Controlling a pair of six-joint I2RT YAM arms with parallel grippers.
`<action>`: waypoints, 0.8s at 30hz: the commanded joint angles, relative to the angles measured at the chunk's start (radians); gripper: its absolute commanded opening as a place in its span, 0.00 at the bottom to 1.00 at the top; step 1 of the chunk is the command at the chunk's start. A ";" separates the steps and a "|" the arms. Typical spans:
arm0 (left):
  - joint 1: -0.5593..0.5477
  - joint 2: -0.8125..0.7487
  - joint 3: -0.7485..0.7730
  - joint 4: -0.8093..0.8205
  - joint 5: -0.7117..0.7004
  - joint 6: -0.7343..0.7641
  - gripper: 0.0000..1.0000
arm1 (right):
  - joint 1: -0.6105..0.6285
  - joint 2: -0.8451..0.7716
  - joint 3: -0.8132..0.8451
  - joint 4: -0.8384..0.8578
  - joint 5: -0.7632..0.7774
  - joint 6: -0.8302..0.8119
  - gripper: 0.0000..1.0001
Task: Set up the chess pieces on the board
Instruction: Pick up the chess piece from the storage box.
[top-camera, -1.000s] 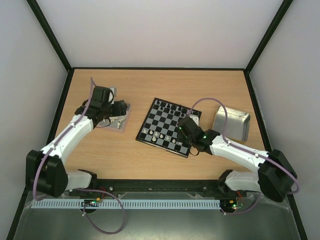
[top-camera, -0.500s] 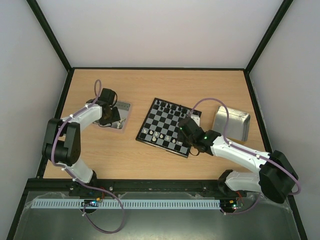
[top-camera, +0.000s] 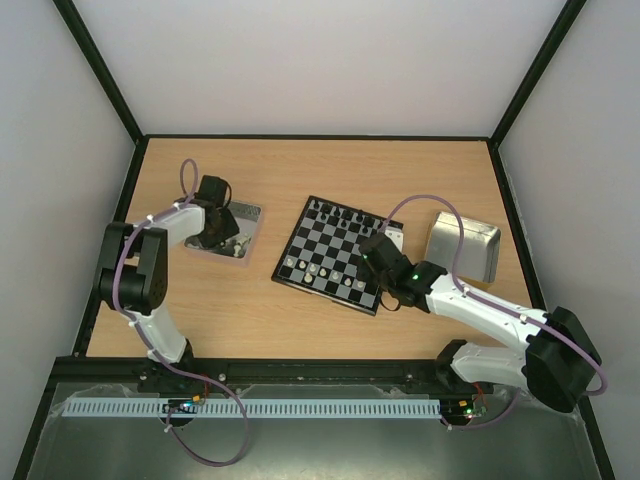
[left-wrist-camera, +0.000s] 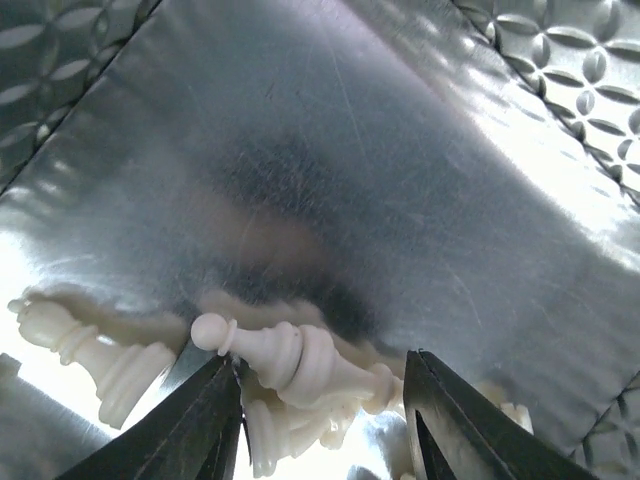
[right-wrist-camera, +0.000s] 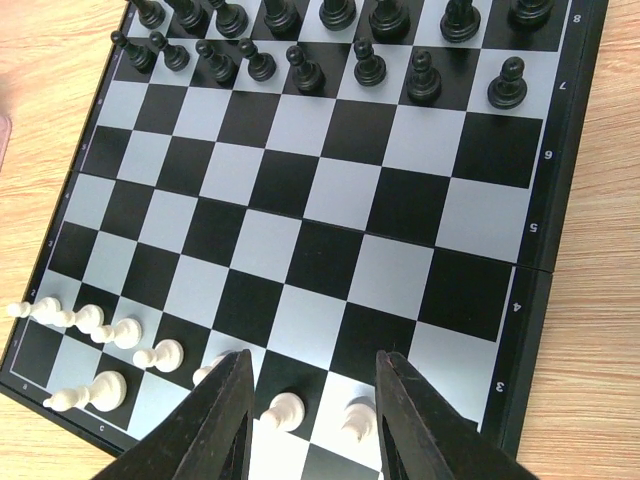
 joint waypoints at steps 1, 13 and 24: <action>0.008 0.035 0.046 0.027 0.003 -0.027 0.47 | 0.006 -0.016 0.007 0.000 0.045 -0.011 0.33; 0.009 0.126 0.126 -0.010 -0.013 0.028 0.37 | 0.006 -0.018 0.009 0.003 0.053 -0.013 0.32; 0.015 0.146 0.140 -0.011 0.017 0.080 0.33 | 0.007 -0.022 0.010 0.007 0.053 -0.013 0.32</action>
